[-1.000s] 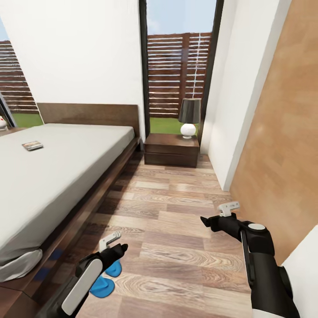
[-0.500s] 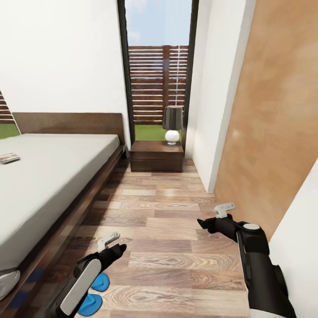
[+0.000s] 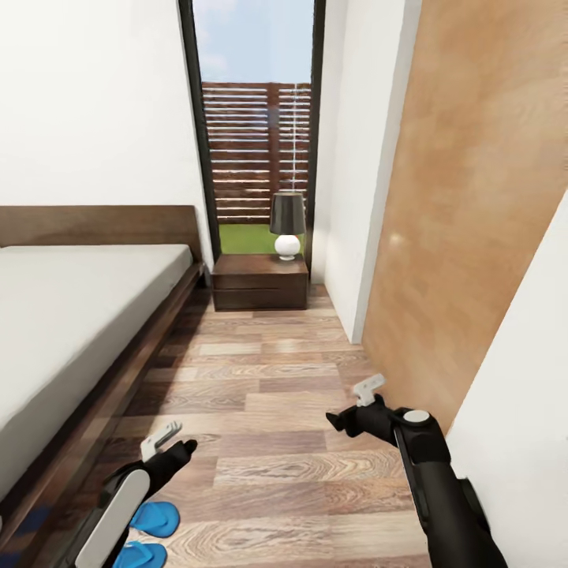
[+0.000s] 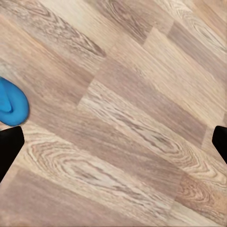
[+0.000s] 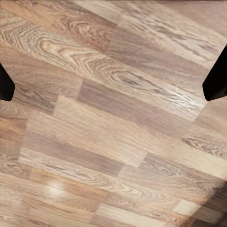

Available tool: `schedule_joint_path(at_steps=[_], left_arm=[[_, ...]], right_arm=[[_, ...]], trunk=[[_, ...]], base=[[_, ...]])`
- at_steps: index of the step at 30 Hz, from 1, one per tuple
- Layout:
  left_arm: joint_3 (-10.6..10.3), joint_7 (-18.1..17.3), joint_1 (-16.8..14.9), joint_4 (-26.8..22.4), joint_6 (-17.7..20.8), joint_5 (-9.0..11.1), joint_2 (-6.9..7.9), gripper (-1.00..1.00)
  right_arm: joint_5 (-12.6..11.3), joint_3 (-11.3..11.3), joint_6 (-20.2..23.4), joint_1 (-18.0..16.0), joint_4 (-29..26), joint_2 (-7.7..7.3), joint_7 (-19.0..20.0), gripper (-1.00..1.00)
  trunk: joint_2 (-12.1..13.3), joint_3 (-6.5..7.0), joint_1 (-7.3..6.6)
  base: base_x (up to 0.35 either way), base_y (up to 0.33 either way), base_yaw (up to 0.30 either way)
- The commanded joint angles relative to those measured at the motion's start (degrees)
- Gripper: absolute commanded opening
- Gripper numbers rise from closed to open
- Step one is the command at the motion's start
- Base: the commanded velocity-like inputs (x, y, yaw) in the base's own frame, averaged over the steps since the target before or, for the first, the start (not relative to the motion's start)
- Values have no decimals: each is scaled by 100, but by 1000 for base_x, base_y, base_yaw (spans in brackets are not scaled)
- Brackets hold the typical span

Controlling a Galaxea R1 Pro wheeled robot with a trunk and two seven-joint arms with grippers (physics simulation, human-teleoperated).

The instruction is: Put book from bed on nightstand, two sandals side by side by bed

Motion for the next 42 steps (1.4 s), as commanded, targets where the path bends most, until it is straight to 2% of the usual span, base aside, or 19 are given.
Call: schedule_joint_path(at_steps=[1,5,11,28,42], left_arm=[[25,52,10,-12,0,48,6,100],[88,46,50,-9,-7,6,4,100],[97,44,63,15,-20,-20,5,100],[159,35,144,40,-69,-26,8,100],[168,35,149,45,-76,16,8,100]], right_arm=[[59,56,-8,9,-4,2,77,100],[57,243,-48,47,4,-11,136,100],[56,311,-61,61,5,-15,156,100],[65,353,-75,70,-2,-16,156,100],[106,351,-74,64,-1,-16,146,100]], trunk=[[-3,-6,-1],[-3,-6,-1],[-3,-6,-1],[-3,-6,-1],[-3,-6,-1]], base=[[0,0,-60],[18,-12,-36],[155,-104,-11],[263,-153,16],[70,-25,125]])
